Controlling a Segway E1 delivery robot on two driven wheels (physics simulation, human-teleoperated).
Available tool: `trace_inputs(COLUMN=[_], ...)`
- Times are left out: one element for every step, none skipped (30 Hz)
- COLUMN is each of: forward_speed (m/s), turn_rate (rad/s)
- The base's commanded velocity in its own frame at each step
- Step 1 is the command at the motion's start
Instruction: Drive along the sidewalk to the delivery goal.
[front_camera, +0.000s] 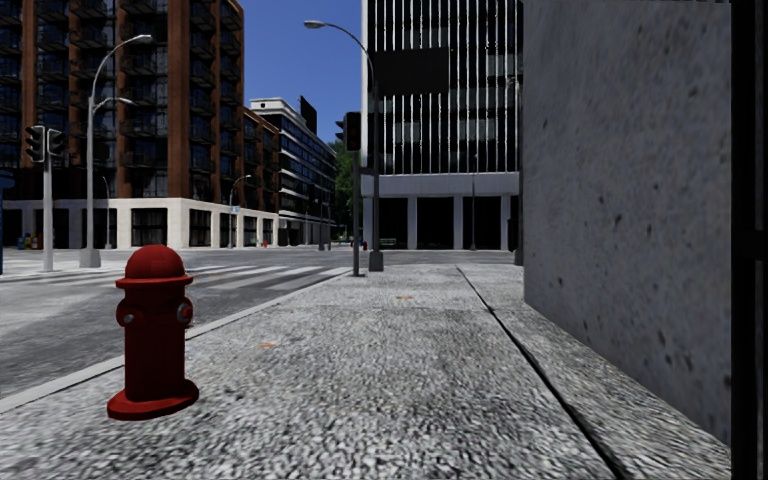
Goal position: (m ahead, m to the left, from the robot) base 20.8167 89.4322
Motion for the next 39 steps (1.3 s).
trace_inputs(forward_speed=[1.87, 1.89, 1.89, 1.91, 2.0, 2.0, 2.0, 2.0, 2.0, 2.0, 2.0, 2.0, 2.0, 2.0, 2.0, 2.0, 2.0, 2.0, 2.0, 2.0, 2.0, 2.0, 2.0, 2.0, 2.0, 2.0, 2.0, 2.0, 2.0, 2.0, 2.0, 2.0, 2.0, 2.0, 2.0, 2.0, 2.0, 2.0, 2.0], turn_rate=[0.0, 0.0, 0.0, 0.0, 0.0, 0.0, 0.0, 0.0, 0.0, 0.0, 0.0, 0.0, 0.0, 0.0, 0.0, 0.0, 0.0, 0.0, 0.0, 0.0, 0.0, 0.0, 0.0, 0.0, 0.0, 0.0, 0.0, 0.0, 0.0, 0.0, 0.0, 0.0, 0.0, 0.0, 0.0, 0.0, 0.0, 0.0, 0.0])
